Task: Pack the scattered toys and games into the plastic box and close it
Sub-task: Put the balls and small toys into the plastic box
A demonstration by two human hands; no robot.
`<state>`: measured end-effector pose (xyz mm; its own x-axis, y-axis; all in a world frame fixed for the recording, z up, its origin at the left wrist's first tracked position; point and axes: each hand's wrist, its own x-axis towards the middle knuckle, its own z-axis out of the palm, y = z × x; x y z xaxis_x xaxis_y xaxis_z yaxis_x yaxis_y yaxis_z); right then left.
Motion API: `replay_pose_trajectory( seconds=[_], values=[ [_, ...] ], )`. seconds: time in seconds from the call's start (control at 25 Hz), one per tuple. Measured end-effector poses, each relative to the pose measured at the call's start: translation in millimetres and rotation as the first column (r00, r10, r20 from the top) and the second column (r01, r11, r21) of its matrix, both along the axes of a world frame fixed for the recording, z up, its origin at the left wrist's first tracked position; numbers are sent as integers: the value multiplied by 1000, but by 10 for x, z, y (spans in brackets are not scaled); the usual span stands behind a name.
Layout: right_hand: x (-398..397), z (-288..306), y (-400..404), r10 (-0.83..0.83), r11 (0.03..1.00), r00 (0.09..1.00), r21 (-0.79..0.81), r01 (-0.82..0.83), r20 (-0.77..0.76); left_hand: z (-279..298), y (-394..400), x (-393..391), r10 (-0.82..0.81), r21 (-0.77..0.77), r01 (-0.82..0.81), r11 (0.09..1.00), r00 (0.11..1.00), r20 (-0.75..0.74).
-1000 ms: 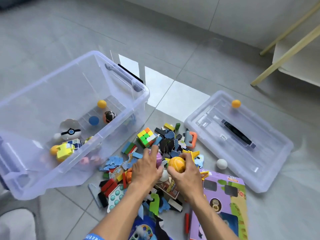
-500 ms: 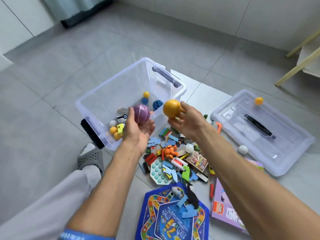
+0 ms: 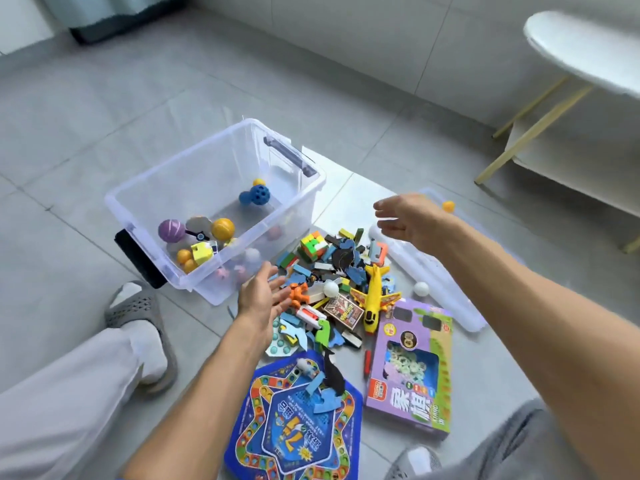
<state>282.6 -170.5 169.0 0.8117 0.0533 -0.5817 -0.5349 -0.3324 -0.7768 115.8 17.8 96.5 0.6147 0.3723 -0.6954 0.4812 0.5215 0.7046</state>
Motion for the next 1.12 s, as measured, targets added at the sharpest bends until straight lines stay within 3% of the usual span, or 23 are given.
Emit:
replay_pose_trajectory(
  seconds=[0.16, 0.28, 0.4, 0.52, 0.6, 0.72, 0.84, 0.92, 1.0, 1.12],
  values=[
    [176, -27, -598, -8, 996, 997, -90, 15, 83, -283, -333, 98, -204, 155, 214, 965, 976, -74],
    [322, -200, -889, 134, 971, 990, -205, -122, 42, -441, -548, 297, -338, 280, 362, 889, 932, -134],
    [401, -541, -1164, 281, 901, 960, -343, -267, -10, -733, -718, 557, -468, 378, 515, 769, 857, -215],
    [303, -1125, -1374, 304, 870, 952, -393, -297, -45, -1083, -820, 819, -553, 471, 630, 618, 774, -308],
    [227, -1620, -1470, 305, 821, 952, -506, -265, -5, -1313, -878, 971, -573, 577, 691, 435, 707, -415],
    [76, -2308, -1512, 490, 568, 871, -743, -353, -39, -1606, -931, 1049, -578, 662, 749, 6, 543, -609],
    [-118, -2736, -1493, 638, 371, 764, -829, -419, -101, -1839, -976, 986, -613, 710, 682, -174, 489, -620],
    [-126, -2876, -1498, 646, 341, 757, -851, -399, -96, -1925, -975, 958, -635, 717, 678, -164, 483, -602],
    [-68, -2911, -1549, 601, 385, 792, -829, -405, -107, -1931, -980, 893, -652, 723, 687, -69, 518, -554],
    [-33, -2806, -1561, 480, 557, 876, -753, -350, -52, -1668, -903, 738, -595, 698, 663, 270, 685, -421]
  ],
)
